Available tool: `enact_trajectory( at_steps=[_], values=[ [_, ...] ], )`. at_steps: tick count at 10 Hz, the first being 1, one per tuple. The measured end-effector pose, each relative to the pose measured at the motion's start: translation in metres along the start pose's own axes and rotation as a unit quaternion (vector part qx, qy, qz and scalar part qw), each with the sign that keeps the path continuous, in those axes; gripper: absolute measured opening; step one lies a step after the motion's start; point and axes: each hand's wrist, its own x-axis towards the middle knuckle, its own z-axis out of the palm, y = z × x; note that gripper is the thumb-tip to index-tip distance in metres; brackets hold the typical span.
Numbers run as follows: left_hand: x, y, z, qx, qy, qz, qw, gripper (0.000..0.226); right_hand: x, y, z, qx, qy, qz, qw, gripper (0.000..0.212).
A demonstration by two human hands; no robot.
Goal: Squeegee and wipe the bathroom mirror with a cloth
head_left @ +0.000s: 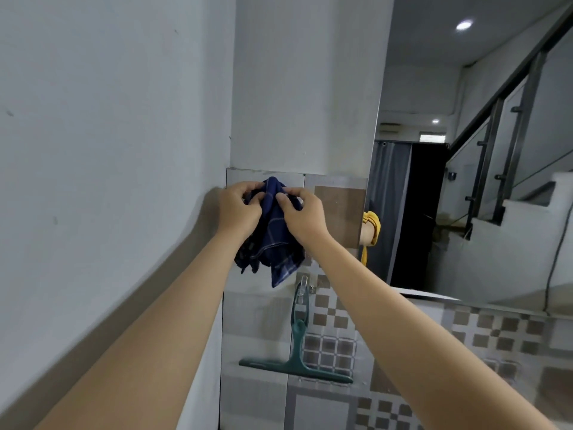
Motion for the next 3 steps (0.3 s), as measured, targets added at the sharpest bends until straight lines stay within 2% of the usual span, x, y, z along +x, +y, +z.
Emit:
enact_trajectory(
  at_steps=[1,2,3],
  values=[
    [-0.008,0.007,-0.005,0.000,-0.037,-0.053,0.998,0.025,-0.013,-0.007,0.000,0.094,-0.034,0.107,0.989,0.027],
    [-0.029,0.006,-0.016,0.027,-0.040,-0.101,0.994,0.025,-0.037,-0.012,-0.015,0.118,0.000,0.217,0.969,0.025],
    [-0.093,0.001,-0.035,-0.018,0.042,-0.146,0.988,0.032,-0.076,-0.016,-0.049,0.212,0.044,0.359,0.908,0.025]
  ],
)
